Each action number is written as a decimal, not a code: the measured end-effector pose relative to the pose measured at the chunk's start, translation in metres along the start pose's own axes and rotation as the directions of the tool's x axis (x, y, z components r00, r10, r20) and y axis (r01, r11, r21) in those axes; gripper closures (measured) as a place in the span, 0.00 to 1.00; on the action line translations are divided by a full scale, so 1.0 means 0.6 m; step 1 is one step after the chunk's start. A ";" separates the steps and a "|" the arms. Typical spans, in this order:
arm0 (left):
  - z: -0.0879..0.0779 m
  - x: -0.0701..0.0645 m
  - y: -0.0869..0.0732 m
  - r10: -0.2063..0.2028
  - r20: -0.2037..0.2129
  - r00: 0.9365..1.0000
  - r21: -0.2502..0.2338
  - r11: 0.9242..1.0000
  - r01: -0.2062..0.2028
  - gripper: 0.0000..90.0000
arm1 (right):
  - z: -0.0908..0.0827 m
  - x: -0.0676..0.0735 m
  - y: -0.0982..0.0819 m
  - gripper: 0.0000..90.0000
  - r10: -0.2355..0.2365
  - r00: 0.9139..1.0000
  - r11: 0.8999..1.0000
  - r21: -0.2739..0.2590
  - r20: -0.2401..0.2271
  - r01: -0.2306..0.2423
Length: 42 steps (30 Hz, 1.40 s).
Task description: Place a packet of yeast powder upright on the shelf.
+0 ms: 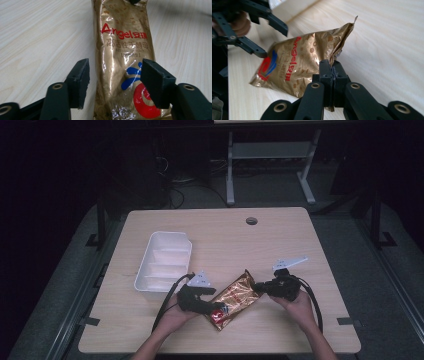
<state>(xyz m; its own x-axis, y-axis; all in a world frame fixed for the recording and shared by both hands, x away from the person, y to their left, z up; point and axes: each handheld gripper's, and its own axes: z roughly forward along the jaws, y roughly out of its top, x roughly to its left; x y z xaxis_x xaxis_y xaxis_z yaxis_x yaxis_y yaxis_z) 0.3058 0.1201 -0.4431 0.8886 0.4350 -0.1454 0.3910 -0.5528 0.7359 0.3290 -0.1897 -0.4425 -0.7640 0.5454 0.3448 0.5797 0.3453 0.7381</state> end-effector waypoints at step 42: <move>0.006 -0.004 -0.001 -0.047 0.218 0.975 -0.041 0.998 0.057 0.79 | -0.025 0.050 0.019 0.44 -0.103 0.992 0.985 -0.150 -0.078 0.090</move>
<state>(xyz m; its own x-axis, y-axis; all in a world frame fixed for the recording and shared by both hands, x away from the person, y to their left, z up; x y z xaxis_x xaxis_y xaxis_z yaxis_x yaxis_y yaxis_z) 0.3043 0.1165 -0.4455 0.9003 0.2946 -0.3205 0.4309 -0.4977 0.7528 0.3085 -0.1812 -0.4152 -0.8394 0.4455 0.3115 0.4593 0.2748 0.8447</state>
